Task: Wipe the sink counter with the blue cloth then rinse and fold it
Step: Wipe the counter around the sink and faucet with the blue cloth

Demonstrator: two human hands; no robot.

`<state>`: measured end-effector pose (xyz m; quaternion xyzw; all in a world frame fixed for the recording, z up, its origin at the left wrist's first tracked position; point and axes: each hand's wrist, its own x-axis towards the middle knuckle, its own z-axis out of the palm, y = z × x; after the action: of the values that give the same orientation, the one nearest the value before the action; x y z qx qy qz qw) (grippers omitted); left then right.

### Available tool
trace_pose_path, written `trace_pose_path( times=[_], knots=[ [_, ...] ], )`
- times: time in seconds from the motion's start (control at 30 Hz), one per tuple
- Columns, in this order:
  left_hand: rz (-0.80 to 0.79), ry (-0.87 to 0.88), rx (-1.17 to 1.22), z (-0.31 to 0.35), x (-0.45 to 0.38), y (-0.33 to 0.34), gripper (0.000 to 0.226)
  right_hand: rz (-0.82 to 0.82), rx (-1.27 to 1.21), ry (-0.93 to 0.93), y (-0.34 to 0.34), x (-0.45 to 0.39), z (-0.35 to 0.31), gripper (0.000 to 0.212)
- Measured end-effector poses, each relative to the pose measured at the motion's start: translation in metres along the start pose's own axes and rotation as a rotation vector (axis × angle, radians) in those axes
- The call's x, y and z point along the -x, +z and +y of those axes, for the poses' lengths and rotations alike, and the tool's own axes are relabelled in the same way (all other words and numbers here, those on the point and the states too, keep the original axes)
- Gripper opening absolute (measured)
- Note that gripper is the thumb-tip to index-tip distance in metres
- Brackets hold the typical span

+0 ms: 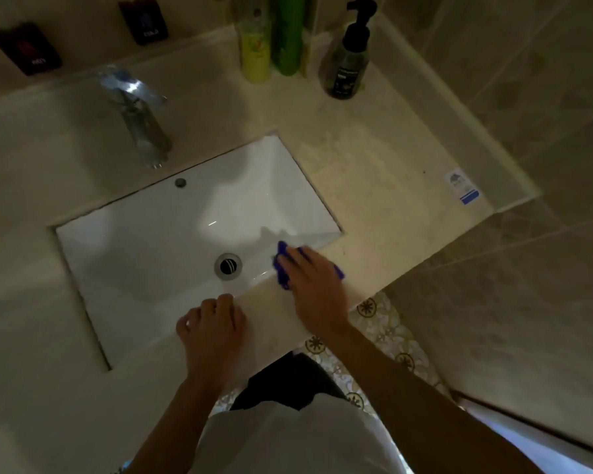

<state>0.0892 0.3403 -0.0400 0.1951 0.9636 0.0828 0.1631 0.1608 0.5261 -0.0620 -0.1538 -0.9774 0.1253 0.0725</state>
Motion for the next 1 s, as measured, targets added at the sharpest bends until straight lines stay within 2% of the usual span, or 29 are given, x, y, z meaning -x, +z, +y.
trace_pose_path(
  times=[0.1, 0.2, 0.27, 0.33, 0.4, 0.47, 0.53, 0.6, 0.67, 0.7, 0.77, 0.87, 0.93, 1.0],
  knots=[
    [-0.060, 0.042, -0.045, 0.013, -0.010, -0.001, 0.041, -0.148, -0.069, -0.300, 0.008, 0.029, -0.021, 0.053],
    [-0.098, 0.045, -0.054, 0.017, -0.015, 0.000, 0.030, -0.153, -0.025, -0.475, -0.005, 0.020, 0.044, 0.049],
    [-0.111, 0.024, -0.040, 0.020, -0.017, 0.003, 0.025, -0.056, 0.035, -0.377, -0.017, 0.000, 0.101, 0.048],
    [-0.110, 0.008, -0.032, 0.027, -0.020, 0.003, 0.027, 0.010, -0.011, -0.127, -0.033, -0.021, 0.146, 0.044],
    [-0.123, -0.001, -0.021, 0.041, -0.027, 0.006, 0.029, 0.028, -0.018, 0.036, -0.038, -0.042, 0.155, 0.044],
    [-0.132, 0.001, -0.008, 0.061, -0.035, 0.009, 0.030, 0.040, -0.049, 0.079, -0.028, -0.047, 0.134, 0.045],
    [-0.132, 0.007, 0.008, 0.083, -0.045, 0.013, 0.030, 0.020, -0.125, -0.036, -0.016, -0.033, 0.108, 0.044],
    [-0.136, 0.027, -0.004, 0.106, -0.054, 0.017, 0.039, -0.056, -0.130, -0.309, -0.012, -0.008, 0.105, 0.043],
    [-0.133, 0.084, -0.038, 0.124, -0.062, 0.019, 0.052, -0.113, -0.082, -0.530, -0.025, 0.000, 0.134, 0.042],
    [-0.135, 0.104, -0.045, 0.132, -0.064, 0.019, 0.054, -0.099, -0.036, -0.581, -0.031, -0.007, 0.158, 0.040],
    [-0.159, 0.099, -0.019, 0.142, -0.067, 0.019, 0.048, -0.061, 0.021, -0.517, -0.039, -0.033, 0.211, 0.038],
    [-0.147, 0.062, 0.006, 0.149, -0.071, 0.019, 0.045, -0.025, -0.002, -0.125, -0.051, -0.084, 0.255, 0.049],
    [-0.121, 0.044, -0.023, 0.153, -0.073, 0.020, 0.049, 0.022, 0.000, 0.043, -0.052, -0.115, 0.237, 0.057],
    [-0.107, 0.010, -0.034, 0.156, -0.076, 0.023, 0.049, 0.041, -0.034, 0.085, -0.047, -0.126, 0.201, 0.055]
  ],
)
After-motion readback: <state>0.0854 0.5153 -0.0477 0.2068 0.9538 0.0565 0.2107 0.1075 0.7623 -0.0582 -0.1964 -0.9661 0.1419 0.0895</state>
